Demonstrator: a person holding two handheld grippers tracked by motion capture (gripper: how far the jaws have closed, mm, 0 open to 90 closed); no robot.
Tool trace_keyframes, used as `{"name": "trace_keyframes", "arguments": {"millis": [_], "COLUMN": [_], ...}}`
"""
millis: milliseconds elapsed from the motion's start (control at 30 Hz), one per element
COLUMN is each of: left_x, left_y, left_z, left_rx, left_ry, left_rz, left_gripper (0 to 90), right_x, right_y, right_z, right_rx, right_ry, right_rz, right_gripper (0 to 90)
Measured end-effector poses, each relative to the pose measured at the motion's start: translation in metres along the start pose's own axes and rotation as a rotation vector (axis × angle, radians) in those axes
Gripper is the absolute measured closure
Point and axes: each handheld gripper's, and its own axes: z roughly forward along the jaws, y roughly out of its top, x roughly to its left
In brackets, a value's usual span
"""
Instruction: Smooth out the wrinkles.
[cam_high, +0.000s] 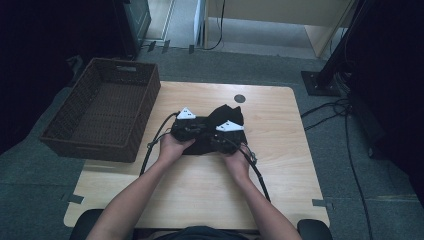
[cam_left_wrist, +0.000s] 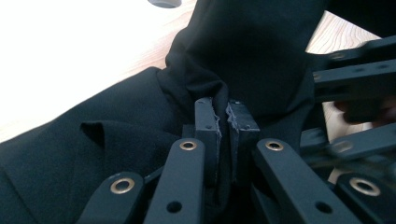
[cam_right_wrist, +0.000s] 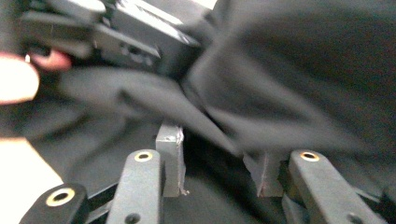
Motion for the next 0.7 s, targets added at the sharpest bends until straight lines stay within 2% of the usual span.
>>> {"name": "trace_keyframes", "arguments": {"millis": [100, 200, 267, 333, 500, 567, 600, 633, 700], "left_x": [-0.002, -0.002, -0.002, -0.001, 0.000, 0.000, 0.000, 0.000, 0.001], "left_y": [-0.004, -0.004, -0.003, 0.000, 0.004, 0.003, 0.003, 0.003, 0.001], "left_z": [0.003, 0.002, 0.003, 0.003, 0.005, 0.005, 0.005, 0.004, 0.003], "left_rx": [0.006, 0.003, 0.006, 0.006, 0.029, 0.028, 0.028, 0.028, 0.022], "left_ry": [0.007, 0.013, 0.018, 0.030, 0.032, 0.031, 0.031, 0.027, 0.022], "left_rz": [0.012, -0.002, -0.004, -0.007, -0.006, -0.003, -0.003, 0.000, -0.006], "left_gripper": [84.6, 84.4, 84.3, 84.1, 84.0, 83.8, 83.7, 83.7, 82.7], "right_x": [-0.006, -0.011, -0.011, -0.010, -0.008, -0.009, -0.009, -0.011, -0.021], "right_y": [-0.009, -0.005, -0.001, 0.014, 0.050, 0.063, 0.063, 0.067, 0.062], "right_z": [-0.009, -0.017, -0.021, -0.032, -0.049, -0.048, -0.048, -0.045, -0.025], "right_rx": [0.011, 0.018, 0.013, 0.005, -0.059, -0.075, -0.075, -0.079, -0.022], "right_ry": [-0.006, 0.014, 0.017, 0.029, 0.029, 0.001, 0.001, -0.020, -0.059], "right_rz": [0.027, 0.060, 0.058, 0.044, 0.019, -0.006, -0.006, -0.012, 0.005], "right_gripper": [62.6, 63.5, 64.4, 65.7, 66.0, 64.1, 64.1, 63.9, 64.7]}}
